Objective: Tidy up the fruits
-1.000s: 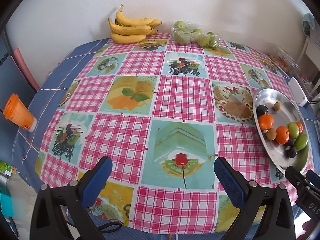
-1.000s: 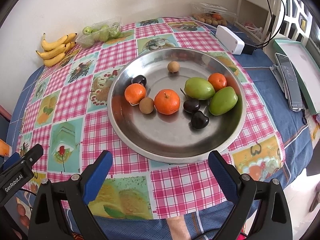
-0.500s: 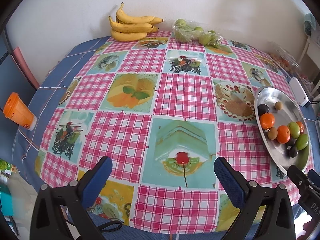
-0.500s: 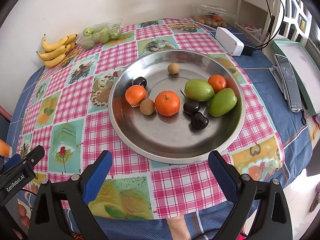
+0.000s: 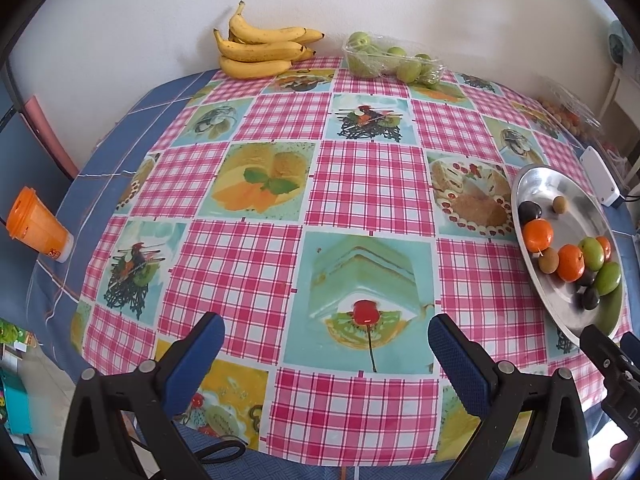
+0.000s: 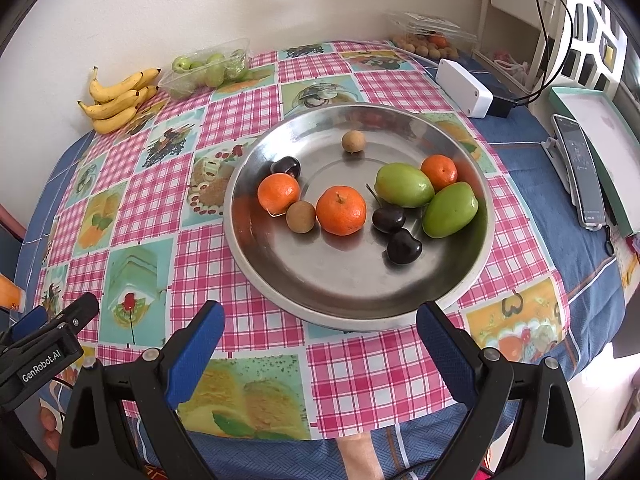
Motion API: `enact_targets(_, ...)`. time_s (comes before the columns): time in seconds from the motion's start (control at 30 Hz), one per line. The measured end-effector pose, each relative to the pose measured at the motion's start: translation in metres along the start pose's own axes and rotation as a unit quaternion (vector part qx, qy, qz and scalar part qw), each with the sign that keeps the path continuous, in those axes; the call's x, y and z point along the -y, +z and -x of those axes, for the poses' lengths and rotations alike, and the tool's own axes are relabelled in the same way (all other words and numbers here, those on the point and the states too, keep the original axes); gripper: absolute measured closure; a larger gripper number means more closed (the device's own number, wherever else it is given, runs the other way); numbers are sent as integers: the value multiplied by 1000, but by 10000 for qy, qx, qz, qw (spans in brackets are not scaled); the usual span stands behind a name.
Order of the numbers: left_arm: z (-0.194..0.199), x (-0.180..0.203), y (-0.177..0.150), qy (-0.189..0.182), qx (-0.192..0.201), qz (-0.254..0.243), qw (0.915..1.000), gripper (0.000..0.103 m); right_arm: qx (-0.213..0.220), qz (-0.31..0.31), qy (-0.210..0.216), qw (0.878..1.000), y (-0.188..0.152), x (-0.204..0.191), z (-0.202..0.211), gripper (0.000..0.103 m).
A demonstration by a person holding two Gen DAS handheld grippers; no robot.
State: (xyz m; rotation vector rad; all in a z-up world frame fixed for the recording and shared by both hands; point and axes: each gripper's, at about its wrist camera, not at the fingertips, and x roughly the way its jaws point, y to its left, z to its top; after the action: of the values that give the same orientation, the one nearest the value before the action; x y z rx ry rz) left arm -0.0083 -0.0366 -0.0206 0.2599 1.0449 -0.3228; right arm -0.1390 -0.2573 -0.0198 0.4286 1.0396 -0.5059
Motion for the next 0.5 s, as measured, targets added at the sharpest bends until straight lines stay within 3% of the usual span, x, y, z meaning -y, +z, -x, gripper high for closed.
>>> enact_targets(0.5,0,2,0,27,-18,-79,10000,0,97,94,32,9999,1,-4,4,6)
